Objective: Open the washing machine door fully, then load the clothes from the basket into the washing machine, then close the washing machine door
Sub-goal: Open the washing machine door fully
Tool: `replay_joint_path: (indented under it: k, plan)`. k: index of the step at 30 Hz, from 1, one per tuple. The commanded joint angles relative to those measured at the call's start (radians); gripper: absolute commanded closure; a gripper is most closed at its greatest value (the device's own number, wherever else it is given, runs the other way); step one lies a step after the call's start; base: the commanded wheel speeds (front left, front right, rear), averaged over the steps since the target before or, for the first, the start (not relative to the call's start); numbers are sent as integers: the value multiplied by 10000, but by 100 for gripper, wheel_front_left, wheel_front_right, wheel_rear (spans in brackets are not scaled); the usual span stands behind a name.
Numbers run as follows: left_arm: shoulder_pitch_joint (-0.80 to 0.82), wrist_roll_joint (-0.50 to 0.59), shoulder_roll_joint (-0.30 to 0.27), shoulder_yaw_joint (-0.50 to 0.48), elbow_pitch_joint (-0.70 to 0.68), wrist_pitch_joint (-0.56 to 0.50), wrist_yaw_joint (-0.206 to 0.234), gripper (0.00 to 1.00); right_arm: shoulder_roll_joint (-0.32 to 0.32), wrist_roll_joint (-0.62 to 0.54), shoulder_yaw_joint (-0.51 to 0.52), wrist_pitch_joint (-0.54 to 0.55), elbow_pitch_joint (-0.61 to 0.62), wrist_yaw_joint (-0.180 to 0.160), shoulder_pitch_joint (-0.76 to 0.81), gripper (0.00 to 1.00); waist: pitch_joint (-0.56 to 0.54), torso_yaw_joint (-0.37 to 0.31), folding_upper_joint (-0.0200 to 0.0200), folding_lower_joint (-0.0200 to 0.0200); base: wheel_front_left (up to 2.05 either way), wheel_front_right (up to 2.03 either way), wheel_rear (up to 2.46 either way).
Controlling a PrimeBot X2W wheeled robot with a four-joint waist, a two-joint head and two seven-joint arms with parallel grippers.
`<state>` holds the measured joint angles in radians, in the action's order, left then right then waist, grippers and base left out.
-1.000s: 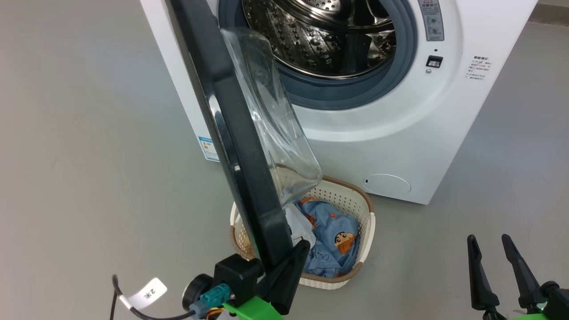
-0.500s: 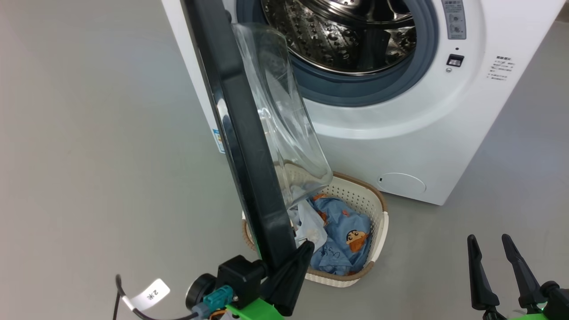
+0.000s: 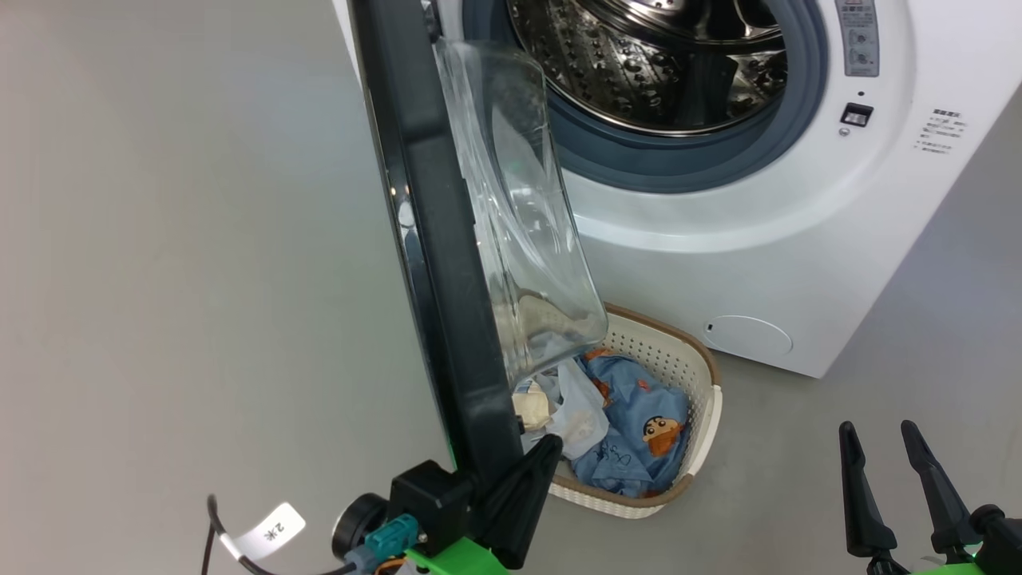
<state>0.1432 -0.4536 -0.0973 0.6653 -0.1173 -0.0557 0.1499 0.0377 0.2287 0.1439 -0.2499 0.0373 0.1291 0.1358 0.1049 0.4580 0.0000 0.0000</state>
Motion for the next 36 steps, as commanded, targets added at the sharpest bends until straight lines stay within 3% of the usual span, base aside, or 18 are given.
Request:
replay_joint_path:
  k: [1, 24, 36]
  plan:
    - [521, 126, -271, -603, -78, 116, 282, 100, 125, -115, -256, -118, 214, 16, -348, 0, -2, 76, 0, 0, 0, 0, 0]
    - [329, 289, -1032, -977, -297, -80, 699, 100, 125, -38, -252, -118, 109, 16, -286, 0, -97, 780, 0, 0, 0, 0, 0]
    - [242, 231, -1395, -1729, 109, 244, 1172, 100, 177, -178, -540, -118, -34, 16, -545, 0, 6, 865, 0, 0, 0, 0, 0]
